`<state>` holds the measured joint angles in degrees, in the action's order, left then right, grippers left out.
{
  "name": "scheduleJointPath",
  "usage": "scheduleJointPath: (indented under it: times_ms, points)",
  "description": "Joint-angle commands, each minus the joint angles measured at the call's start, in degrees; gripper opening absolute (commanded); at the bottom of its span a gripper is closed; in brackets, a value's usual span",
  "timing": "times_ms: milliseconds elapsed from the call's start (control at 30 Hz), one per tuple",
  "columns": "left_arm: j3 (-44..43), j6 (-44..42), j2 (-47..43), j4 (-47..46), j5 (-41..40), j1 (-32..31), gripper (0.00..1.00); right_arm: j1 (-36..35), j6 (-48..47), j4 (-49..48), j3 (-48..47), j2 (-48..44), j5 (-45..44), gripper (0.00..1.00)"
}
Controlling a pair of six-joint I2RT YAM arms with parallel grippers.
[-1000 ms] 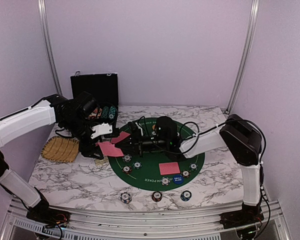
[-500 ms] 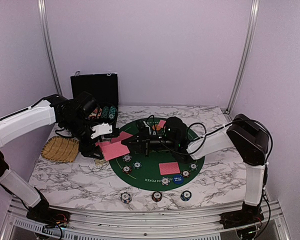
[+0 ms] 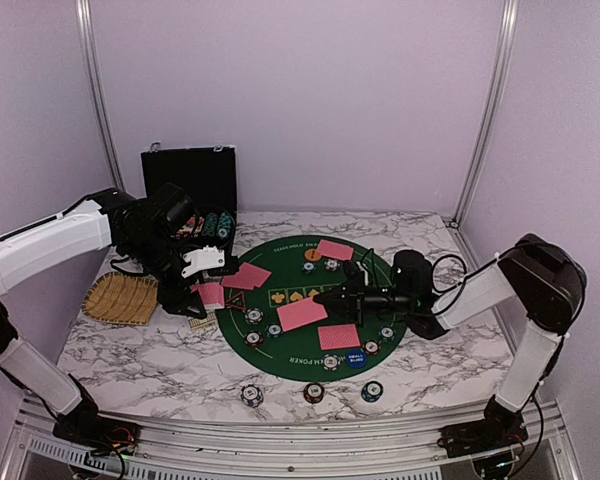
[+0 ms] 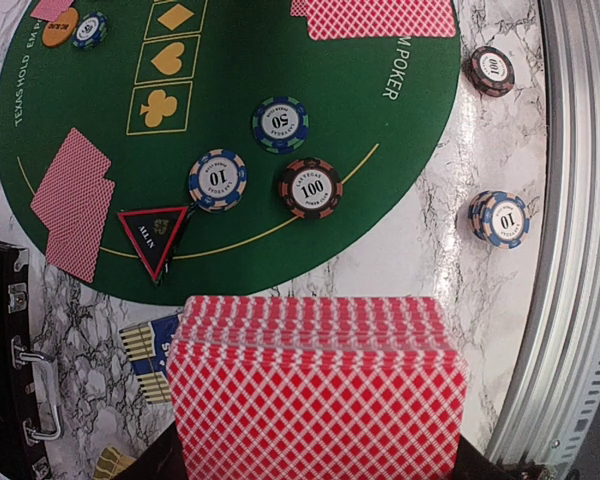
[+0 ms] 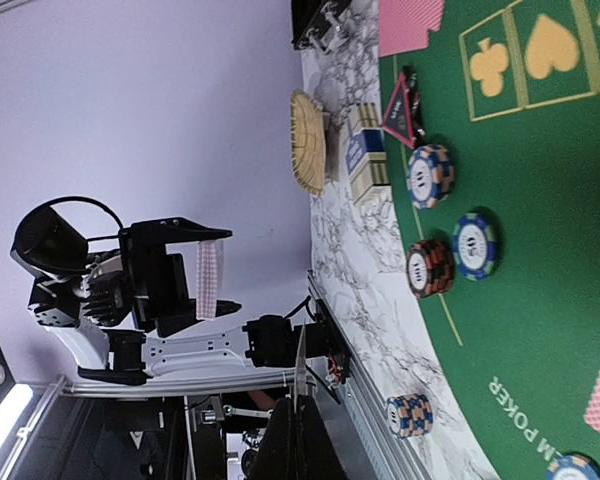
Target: Distribute texas hold em gaming equipment
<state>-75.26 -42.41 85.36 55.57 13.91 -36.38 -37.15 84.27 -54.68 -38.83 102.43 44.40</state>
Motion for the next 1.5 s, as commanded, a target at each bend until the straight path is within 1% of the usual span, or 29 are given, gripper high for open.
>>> scheduleJointPath:
  times_ms: [0, 133, 233, 300, 467, 600, 633, 667, 733, 800, 933, 1033, 1067, 1100, 1133, 1167, 1233, 1300, 1400, 1467]
  points:
    - [-0.4, 0.0, -0.9, 0.3, 0.4, 0.2, 0.13, 5.4, -11.1, 12.2, 3.5, -4.9, 2.1, 0.0]
    - [-0.5, 0.0, -0.7, 0.4, 0.6, 0.2, 0.13, 8.8, -23.1, 28.2, 2.6, -8.0, 0.6, 0.0]
    - [-0.6, -0.1, -0.5, 0.5, 0.4, 0.2, 0.14, 10.2, -30.1, 37.4, 0.5, -8.9, -2.2, 0.0]
    - [-0.7, -0.1, -0.5, 0.6, 0.6, 0.2, 0.14, 10.4, -33.8, 41.9, -1.0, -8.7, -4.7, 0.0]
    - [-0.9, -0.1, -0.4, 0.7, 0.6, 0.2, 0.13, 10.4, -38.6, 47.2, -2.9, -6.4, -8.2, 0.0]
    - [-0.7, -0.1, -0.5, 0.8, 0.6, 0.2, 0.14, 10.4, -40.5, 48.9, -3.2, -5.9, -10.0, 0.0]
    - [-0.6, -0.2, -0.6, 0.8, 0.7, 0.2, 0.14, 10.2, -41.0, 49.8, -3.4, -6.1, -10.6, 0.02]
    - [-0.7, -0.2, -0.6, 0.8, 0.7, 0.2, 0.14, 10.0, -41.8, 50.9, -3.8, -6.3, -11.4, 0.06]
    - [-0.6, -0.2, -0.5, 0.9, 0.8, 0.2, 0.14, 9.6, -43.4, 53.8, -5.0, -6.9, -13.0, 0.25]
    - [-0.7, -0.3, -0.4, 0.9, 0.9, 0.2, 0.14, 8.9, -45.1, 57.6, -6.4, -7.8, -14.9, 0.4]
    - [-0.7, -0.4, -0.4, 0.9, 1.2, 0.2, 0.14, 8.4, -47.7, 64.5, -9.1, -10.7, -19.6, 0.58]
    - [-0.8, -0.4, -0.4, 0.9, 1.3, 0.2, 0.14, 8.2, -49.2, 69.1, -11.7, -13.7, -23.8, 0.73]
    - [-0.8, -0.4, -0.3, 0.9, 1.3, 0.2, 0.13, 8.0, -49.8, 70.2, -12.6, -14.6, -25.0, 0.79]
    - [-0.9, -0.4, -0.3, 0.9, 1.3, 0.2, 0.13, 7.7, -50.1, 71.3, -13.7, -15.4, -26.4, 0.86]
    - [-1.0, -0.4, -0.2, 0.9, 1.4, 0.2, 0.14, 7.2, -50.5, 72.6, -15.2, -16.1, -27.8, 0.97]
    - [-1.1, -0.4, -0.2, 0.9, 1.4, 0.2, 0.14, 6.6, -50.8, 73.8, -16.7, -16.4, -28.8, 0.99]
    - [-1.2, -0.4, -0.1, 0.9, 1.6, 0.2, 0.14, 5.7, -50.3, 74.9, -19.4, -16.6, -29.7, 0.99]
    - [-1.2, -0.3, 0.1, 0.9, 1.7, 0.2, 0.13, 5.5, -48.3, 73.9, -20.7, -16.6, -29.3, 0.99]
    - [-1.3, -0.4, 0.0, 0.9, 1.8, 0.2, 0.14, 6.6, -46.3, 66.6, -20.1, -17.0, -24.6, 0.99]
    - [-1.4, -0.4, -0.1, 0.9, 1.7, 0.2, 0.14, 7.4, -43.2, 61.6, -18.7, -16.6, -20.5, 0.99]
